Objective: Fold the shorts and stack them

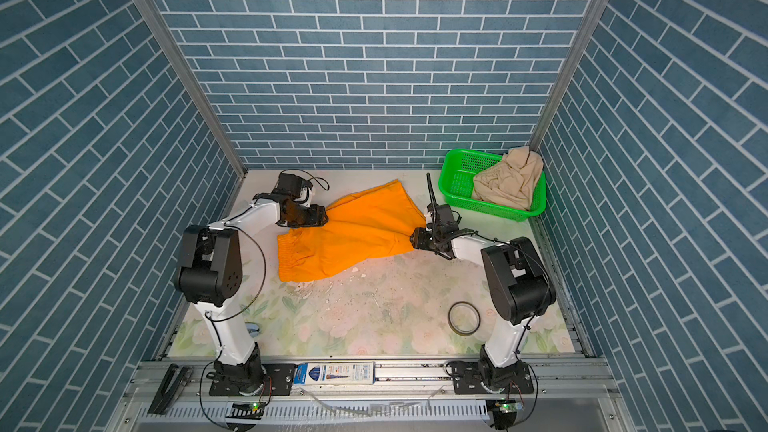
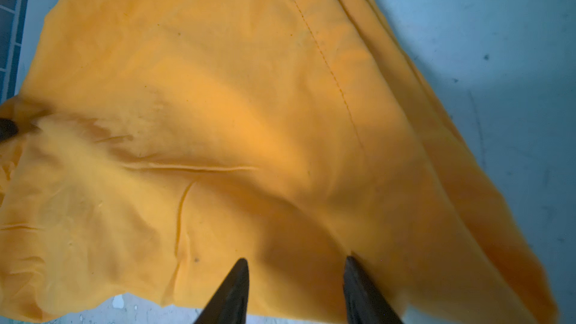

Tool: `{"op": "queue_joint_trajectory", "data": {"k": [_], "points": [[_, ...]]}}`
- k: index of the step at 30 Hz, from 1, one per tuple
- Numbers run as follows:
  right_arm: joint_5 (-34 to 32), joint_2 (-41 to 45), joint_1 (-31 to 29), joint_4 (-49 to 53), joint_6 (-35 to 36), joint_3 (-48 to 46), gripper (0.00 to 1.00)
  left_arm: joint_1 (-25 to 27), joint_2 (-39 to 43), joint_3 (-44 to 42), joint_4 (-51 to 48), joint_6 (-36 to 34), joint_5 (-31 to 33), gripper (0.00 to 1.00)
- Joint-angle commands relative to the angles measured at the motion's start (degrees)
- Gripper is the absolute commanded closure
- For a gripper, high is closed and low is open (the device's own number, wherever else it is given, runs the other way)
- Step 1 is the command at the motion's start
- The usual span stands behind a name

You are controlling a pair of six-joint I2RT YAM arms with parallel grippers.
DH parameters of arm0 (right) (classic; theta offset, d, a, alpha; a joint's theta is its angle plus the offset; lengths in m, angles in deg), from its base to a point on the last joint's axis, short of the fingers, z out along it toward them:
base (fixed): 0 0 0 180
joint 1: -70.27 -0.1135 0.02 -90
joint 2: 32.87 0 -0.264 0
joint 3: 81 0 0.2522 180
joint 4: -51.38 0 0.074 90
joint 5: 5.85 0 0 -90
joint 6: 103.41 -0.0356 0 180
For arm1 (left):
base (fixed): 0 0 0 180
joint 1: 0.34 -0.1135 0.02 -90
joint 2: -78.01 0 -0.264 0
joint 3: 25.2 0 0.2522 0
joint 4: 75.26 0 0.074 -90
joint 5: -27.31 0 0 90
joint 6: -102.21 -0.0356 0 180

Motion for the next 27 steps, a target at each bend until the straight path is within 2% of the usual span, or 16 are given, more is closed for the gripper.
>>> {"op": "queue_joint_trajectory", "data": {"k": [1,6,10,13,17,27], "points": [[-2.7,3.33,0.07,7.76,3.18,3.88,0.48,-0.19,9.67,-3.68,-4.19,3.47,-0.04,0.0],[-4.17,2.46,0.17,11.98,4.46,6.63,0.47,-1.25,17.03,-12.95,-1.8,7.33,-3.06,0.0],[-3.94,-0.13,0.63,10.98,4.2,7.37,0.47,-4.01,18.68,-19.89,6.44,7.54,-6.8,0.0],[-2.99,-2.73,1.25,10.73,3.91,7.99,0.47,-8.03,16.27,-21.17,10.65,8.15,-10.92,0.0],[-2.89,-4.79,1.81,9.48,2.84,6.68,0.47,-10.26,12.07,-19.7,11.38,7.26,-10.16,0.0],[-1.7,-6.88,4.0,10.17,1.61,4.78,0.47,-10.47,1.39,-18.42,13.16,10.67,-13.1,0.0]]}}
